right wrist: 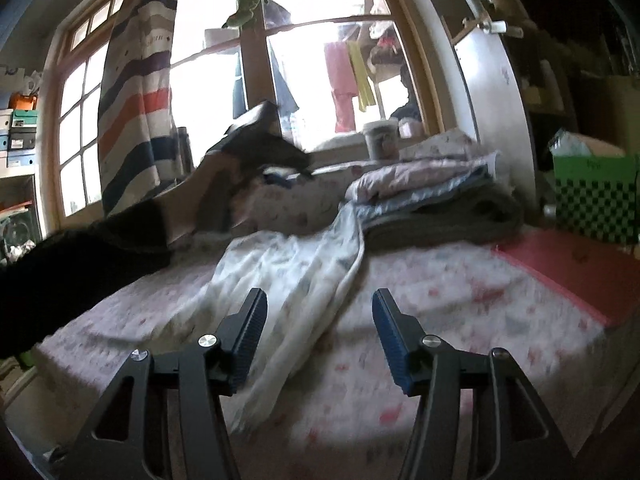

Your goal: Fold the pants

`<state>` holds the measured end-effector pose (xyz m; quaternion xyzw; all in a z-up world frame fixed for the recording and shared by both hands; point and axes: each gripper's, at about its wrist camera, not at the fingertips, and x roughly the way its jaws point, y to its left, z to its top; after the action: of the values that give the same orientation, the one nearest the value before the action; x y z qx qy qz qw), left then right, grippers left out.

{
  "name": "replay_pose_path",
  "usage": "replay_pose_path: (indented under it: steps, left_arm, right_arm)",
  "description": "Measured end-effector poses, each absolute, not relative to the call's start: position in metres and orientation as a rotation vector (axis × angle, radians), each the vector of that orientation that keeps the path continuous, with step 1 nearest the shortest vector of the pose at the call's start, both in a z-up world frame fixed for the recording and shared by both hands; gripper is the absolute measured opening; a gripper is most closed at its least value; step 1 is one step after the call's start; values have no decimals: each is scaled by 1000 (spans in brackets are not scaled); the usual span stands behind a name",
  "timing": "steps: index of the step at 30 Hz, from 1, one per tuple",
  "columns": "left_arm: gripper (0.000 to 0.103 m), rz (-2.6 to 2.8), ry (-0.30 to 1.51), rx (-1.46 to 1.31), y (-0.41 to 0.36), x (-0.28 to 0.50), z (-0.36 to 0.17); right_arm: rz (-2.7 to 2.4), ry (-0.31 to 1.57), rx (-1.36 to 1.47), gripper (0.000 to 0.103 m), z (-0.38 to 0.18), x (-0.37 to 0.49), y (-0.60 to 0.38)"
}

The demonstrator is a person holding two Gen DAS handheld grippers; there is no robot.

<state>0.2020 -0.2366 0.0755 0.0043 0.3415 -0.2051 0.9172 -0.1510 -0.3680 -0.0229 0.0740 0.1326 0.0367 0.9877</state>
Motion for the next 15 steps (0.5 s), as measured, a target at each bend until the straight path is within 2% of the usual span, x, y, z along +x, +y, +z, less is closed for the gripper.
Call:
replay_pose_path:
  steps: [6,8,10,15]
  left_arm:
    - [44,-358,649,-9,-181,183,82]
    - [45,-337,652,-9,-168,184,75]
    - [45,-321,673,-33,-154,188,63]
    - [47,-322,820,-66,-131,220,28]
  right_arm:
    - [83,230,205,56,12,-112,-399]
    - [80,220,246,47,29,-92,-416]
    - [115,225,275,47,45,-66,-428]
    - [279,388,298,47,72,26,-440]
